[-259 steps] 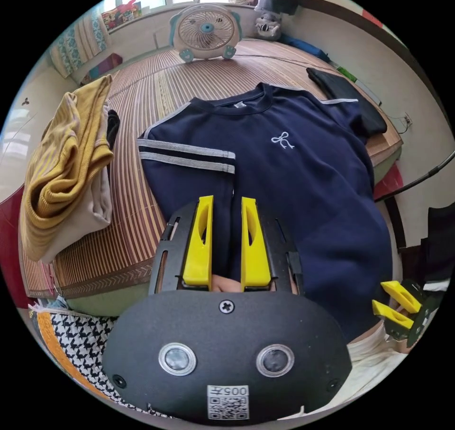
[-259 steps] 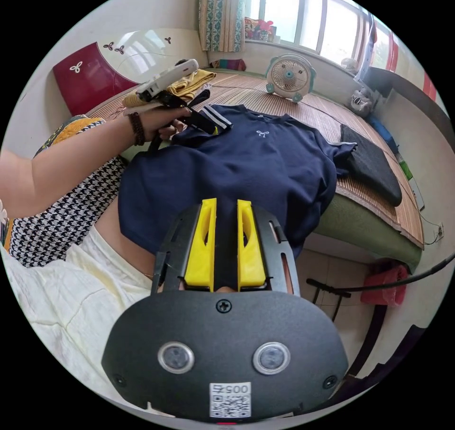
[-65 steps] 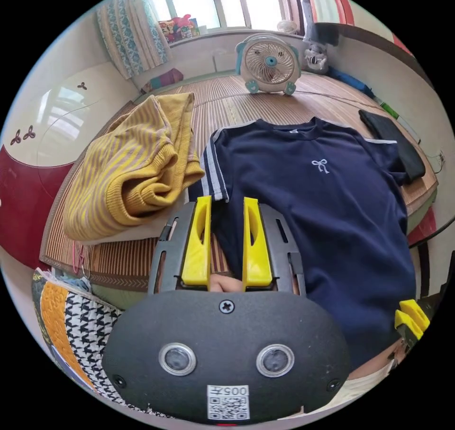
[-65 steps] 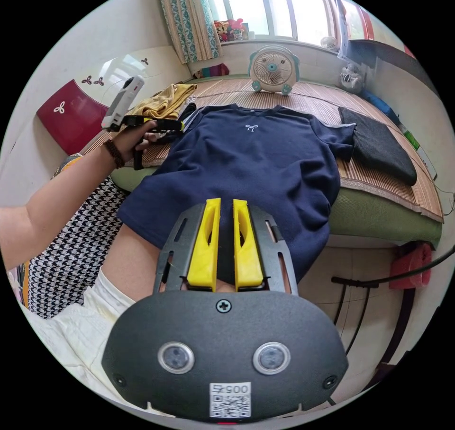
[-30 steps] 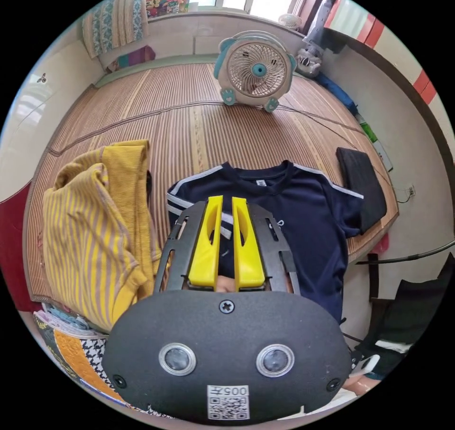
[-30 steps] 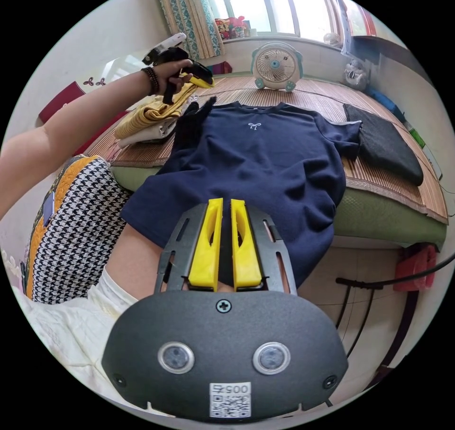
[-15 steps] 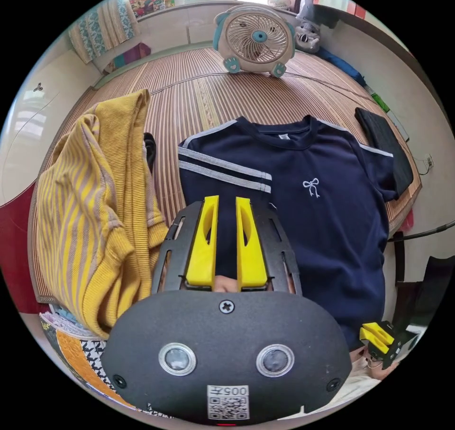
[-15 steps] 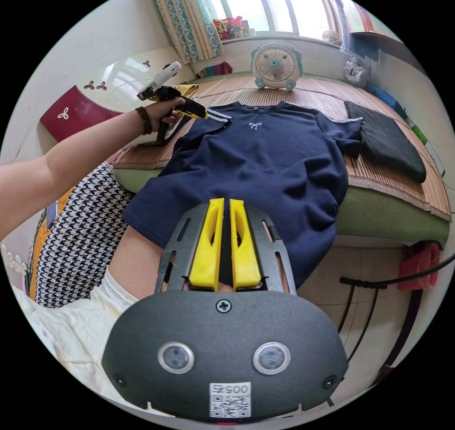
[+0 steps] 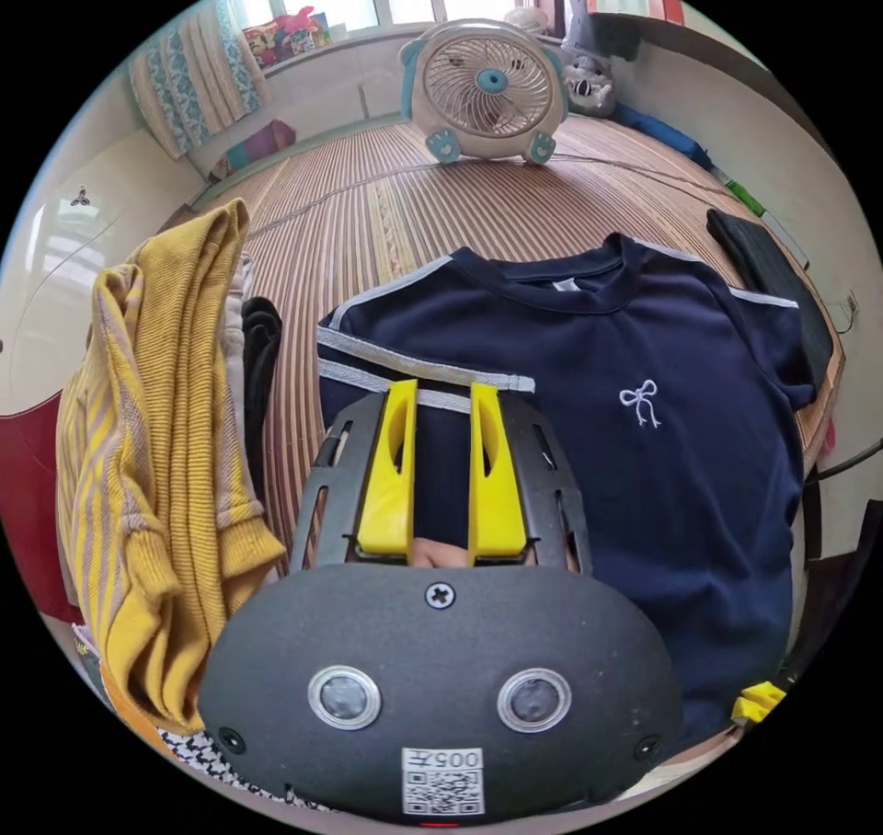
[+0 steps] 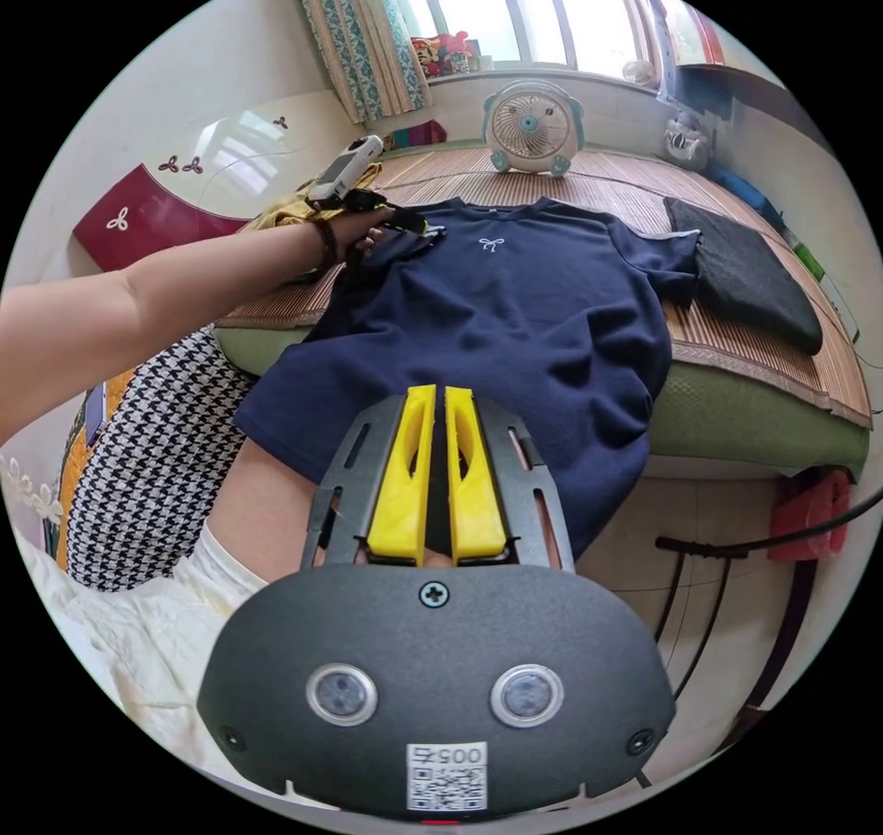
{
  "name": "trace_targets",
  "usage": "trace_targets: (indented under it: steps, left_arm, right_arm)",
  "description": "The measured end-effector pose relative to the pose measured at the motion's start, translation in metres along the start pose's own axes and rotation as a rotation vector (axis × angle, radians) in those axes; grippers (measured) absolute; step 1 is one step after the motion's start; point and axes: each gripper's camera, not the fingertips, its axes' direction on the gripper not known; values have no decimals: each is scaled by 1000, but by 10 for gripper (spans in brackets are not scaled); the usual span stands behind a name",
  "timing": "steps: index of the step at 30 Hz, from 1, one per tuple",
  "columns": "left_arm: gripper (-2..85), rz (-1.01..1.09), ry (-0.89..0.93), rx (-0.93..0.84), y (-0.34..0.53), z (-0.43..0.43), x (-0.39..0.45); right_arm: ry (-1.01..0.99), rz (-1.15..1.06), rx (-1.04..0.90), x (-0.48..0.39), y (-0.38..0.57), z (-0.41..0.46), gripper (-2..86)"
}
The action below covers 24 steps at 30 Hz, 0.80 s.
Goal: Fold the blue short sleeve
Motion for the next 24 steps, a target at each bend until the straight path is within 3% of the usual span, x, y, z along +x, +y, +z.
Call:
trace_targets:
  steps: [7,11,24]
  left_arm:
    - [24,-68,-33,49,-5,-11,-17]
    - [30,-148,-4,79,-10,-19,-36]
    - [66,-94,94,66,-7,-21,-13]
  right_arm:
    - [-19,8,0,8,-7,-4,-7]
    - [-17,11,3,11,-11,-7,-9]
    - [2,6,5,13,-25,-19,-8]
